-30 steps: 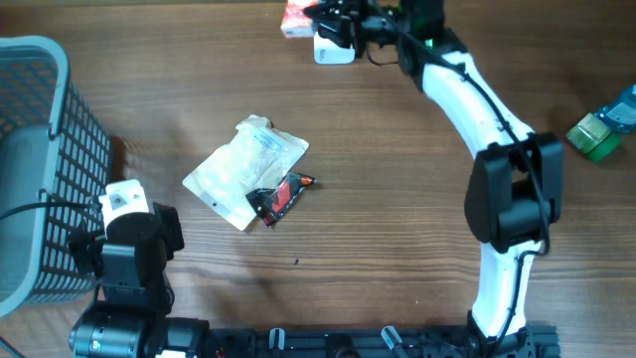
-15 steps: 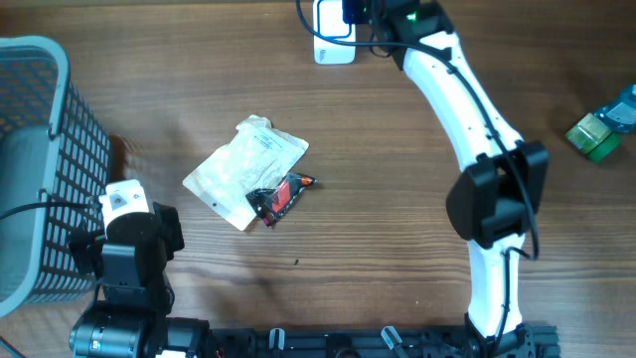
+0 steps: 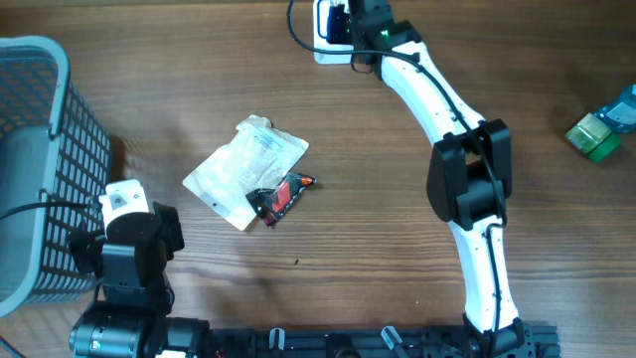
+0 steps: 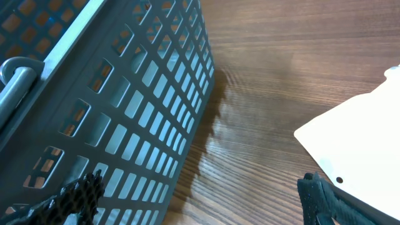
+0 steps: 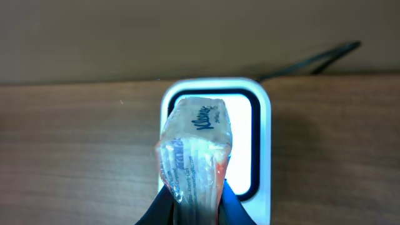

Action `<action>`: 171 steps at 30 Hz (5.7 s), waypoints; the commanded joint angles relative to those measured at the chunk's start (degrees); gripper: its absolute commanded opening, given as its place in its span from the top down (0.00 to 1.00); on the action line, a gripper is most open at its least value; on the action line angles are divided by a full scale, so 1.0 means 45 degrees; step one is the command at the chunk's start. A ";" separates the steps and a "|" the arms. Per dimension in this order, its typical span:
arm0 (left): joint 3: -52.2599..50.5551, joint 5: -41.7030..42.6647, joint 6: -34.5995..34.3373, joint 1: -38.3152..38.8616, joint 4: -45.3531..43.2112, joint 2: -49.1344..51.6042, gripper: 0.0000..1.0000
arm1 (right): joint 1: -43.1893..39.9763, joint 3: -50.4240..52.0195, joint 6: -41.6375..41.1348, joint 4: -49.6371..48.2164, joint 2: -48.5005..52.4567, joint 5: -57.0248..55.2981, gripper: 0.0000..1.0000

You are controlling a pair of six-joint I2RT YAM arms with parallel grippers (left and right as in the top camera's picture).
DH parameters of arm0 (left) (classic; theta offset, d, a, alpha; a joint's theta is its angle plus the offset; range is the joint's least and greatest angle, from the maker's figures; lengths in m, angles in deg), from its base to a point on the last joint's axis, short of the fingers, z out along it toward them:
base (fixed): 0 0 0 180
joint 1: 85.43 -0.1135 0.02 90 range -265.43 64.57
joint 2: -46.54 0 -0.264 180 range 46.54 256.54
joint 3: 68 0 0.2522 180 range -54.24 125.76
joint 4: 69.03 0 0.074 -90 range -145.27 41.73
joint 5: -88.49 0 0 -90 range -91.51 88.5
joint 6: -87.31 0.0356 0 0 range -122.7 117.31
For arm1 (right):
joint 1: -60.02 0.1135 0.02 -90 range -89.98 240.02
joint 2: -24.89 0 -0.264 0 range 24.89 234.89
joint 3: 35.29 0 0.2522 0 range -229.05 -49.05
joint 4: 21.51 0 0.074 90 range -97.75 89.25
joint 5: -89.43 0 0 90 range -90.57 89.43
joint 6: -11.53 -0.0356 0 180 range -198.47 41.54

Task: Scan the item barcode
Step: 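Carry the tissue pack to the far right edge and release, then reach the right gripper to the black-red packet and grasp it, then lift the black-red packet up to the white scanner face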

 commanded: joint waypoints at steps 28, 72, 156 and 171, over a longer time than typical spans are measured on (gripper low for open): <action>0.0039 -0.0126 0.0010 -0.0092 -0.0034 -0.0044 0.00 | -0.4231 0.2395 -0.4449 1.1939 -0.5353 -0.6251 0.95; 0.0039 -0.0126 0.0010 -0.0092 -0.0034 -0.0044 0.00 | 0.5304 0.6853 -1.2667 0.6679 -0.4095 0.3721 0.14; 0.0039 -0.0126 0.0005 -0.0092 -0.0034 -0.0044 0.00 | -0.2511 0.6824 -1.6145 -1.1516 -0.3614 2.1012 0.96; 0.0039 -0.0126 0.0010 -0.0092 -0.0034 -0.0044 0.00 | -0.2511 0.6824 -1.6179 -1.1657 -0.3614 2.1012 0.95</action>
